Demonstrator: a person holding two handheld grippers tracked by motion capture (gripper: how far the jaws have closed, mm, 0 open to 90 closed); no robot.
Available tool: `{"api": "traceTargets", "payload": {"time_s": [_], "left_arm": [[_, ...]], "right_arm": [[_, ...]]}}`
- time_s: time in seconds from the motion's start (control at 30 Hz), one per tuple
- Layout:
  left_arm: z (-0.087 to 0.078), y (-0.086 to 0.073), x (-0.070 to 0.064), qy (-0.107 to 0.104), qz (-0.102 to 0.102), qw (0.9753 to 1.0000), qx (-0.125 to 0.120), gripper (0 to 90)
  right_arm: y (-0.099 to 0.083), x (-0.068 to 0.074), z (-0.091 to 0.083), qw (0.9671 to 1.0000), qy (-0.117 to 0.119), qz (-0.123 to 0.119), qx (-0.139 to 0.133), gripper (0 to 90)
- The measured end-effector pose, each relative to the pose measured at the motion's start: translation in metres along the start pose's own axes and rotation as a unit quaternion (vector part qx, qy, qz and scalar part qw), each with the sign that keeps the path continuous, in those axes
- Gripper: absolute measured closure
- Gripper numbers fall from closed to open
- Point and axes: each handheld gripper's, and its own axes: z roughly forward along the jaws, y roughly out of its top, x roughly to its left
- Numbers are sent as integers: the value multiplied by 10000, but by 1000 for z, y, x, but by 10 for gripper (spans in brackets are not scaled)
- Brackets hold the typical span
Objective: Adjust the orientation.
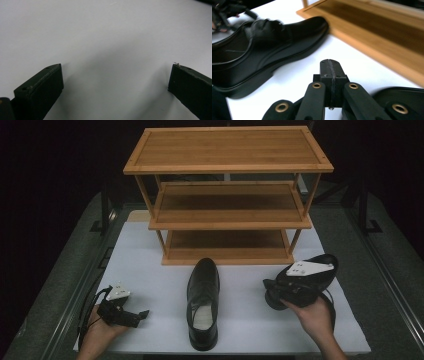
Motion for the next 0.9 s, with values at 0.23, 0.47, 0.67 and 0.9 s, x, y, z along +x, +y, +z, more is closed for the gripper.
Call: {"api": "traceTargets", "payload": {"time_s": [0.23, 0.47, 0.67, 0.9], "left_arm": [[1, -3, 0, -15, 35, 9999, -109, 0], [1, -3, 0, -15, 35, 9999, -119, 0], [1, -4, 0, -13, 24, 9999, -140, 0], [1, -4, 0, -16, 21, 9999, -143, 0]], "right_arm": [[6, -35, -25, 9988, -420, 163, -200, 897], [1, -73, -37, 9958, -765, 457, -232, 897], [-8, -101, -43, 9924, -974, 706, -252, 897], [-13, -127, -53, 9876, -1155, 974, -432, 897]]}}
